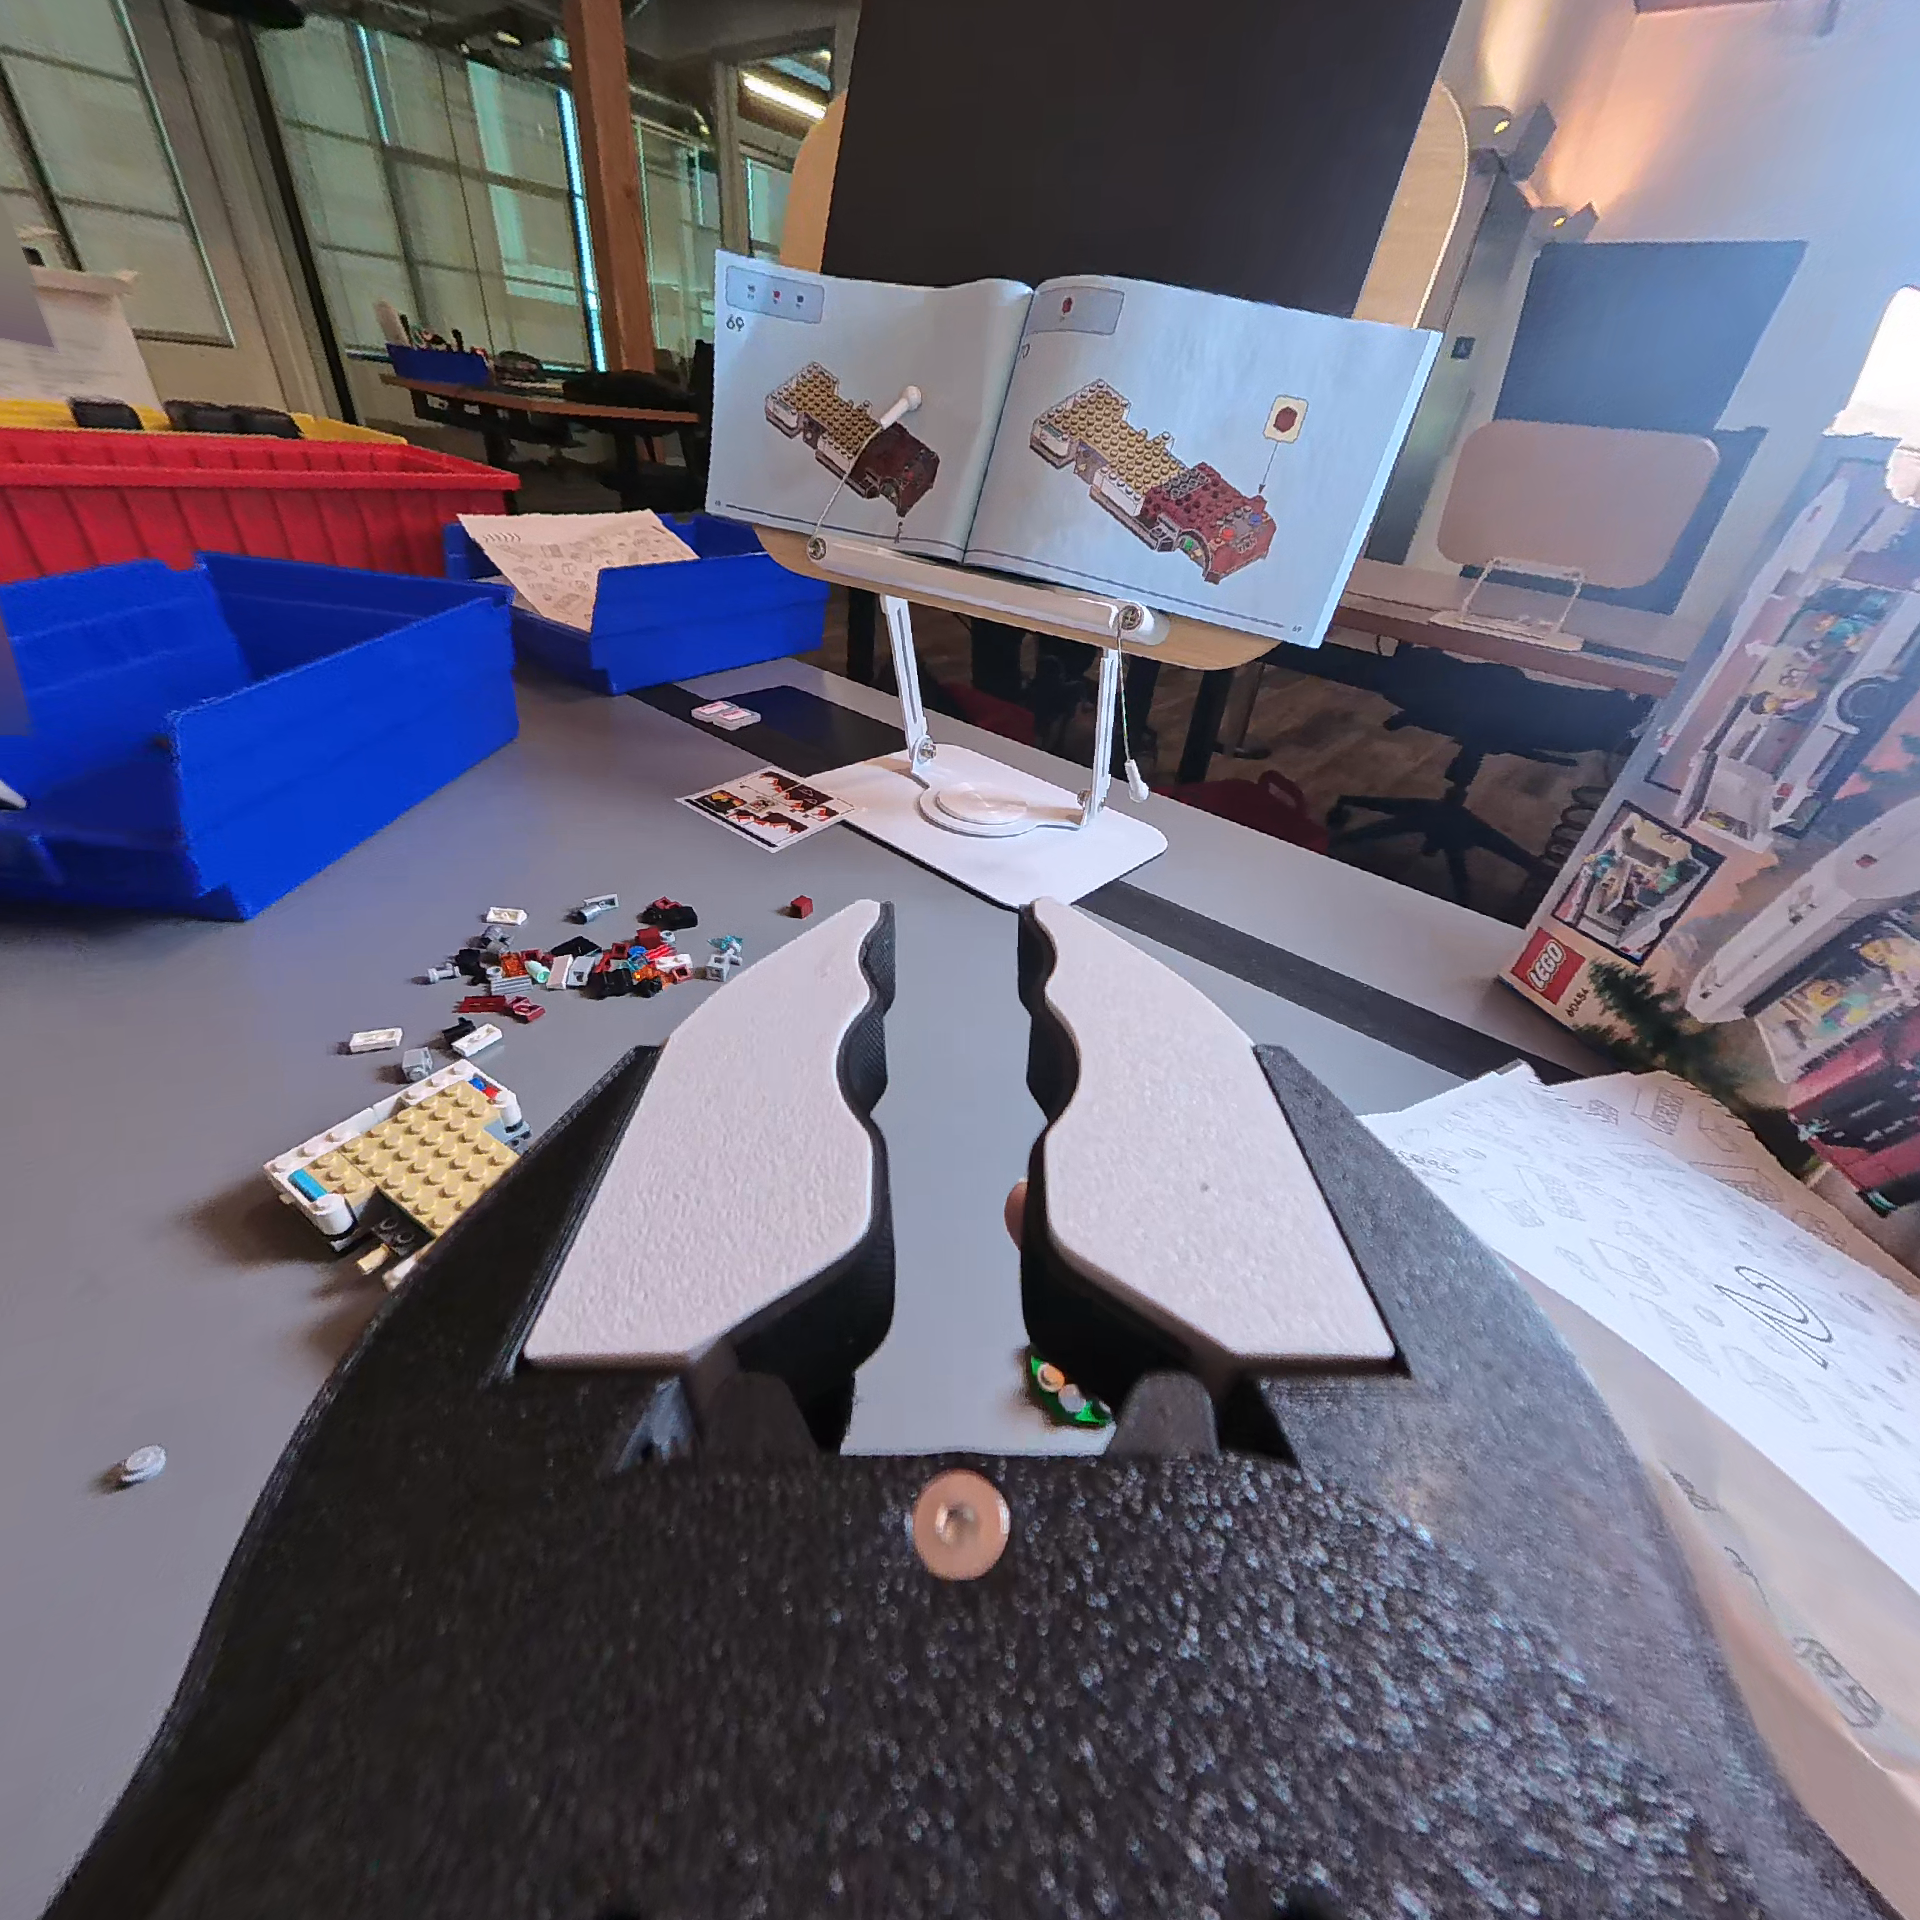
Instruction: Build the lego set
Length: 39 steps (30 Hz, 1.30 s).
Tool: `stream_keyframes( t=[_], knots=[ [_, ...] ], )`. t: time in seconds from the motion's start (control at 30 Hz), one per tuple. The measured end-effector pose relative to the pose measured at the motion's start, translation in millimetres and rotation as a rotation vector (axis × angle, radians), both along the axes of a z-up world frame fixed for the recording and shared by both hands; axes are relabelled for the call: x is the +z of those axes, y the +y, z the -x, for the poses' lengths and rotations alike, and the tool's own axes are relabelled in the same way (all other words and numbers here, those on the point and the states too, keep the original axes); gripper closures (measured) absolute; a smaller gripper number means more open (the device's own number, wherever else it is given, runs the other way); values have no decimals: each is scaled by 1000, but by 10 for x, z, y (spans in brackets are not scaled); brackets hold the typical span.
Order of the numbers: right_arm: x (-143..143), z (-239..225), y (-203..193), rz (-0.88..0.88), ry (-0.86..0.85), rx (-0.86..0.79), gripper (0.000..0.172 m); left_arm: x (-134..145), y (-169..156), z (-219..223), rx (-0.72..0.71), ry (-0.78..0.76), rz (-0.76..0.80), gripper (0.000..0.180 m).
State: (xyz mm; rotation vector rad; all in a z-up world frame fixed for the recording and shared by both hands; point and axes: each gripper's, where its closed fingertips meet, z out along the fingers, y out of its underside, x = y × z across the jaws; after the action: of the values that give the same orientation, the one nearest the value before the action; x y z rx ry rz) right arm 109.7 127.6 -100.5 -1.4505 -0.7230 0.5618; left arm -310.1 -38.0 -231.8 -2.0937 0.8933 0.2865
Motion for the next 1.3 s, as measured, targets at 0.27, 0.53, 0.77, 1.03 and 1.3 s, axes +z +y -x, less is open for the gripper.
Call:
stream_keyframes(
  t=[0.27,0.53,0.77,1.03,1.3],
  knots=[
    [-52,-253,-88,-13,12,-43,149,17,152,178,79,-30,-25,142],
    [-153,-300,-95,4,54,-17,149,670,277,-502,-73,-418,-132,154],
    [-255,-198,-167,16,30,39,149,506,656,-1366,-224,-513,-12,180],
    [-291,-137,-232,38,45,79,149,253,1517,-1776,-128,-409,94,180],
    [-294,-93,-349,28,35,116,149,-253,2048,-1766,-35,-308,252,180]
  ],
)
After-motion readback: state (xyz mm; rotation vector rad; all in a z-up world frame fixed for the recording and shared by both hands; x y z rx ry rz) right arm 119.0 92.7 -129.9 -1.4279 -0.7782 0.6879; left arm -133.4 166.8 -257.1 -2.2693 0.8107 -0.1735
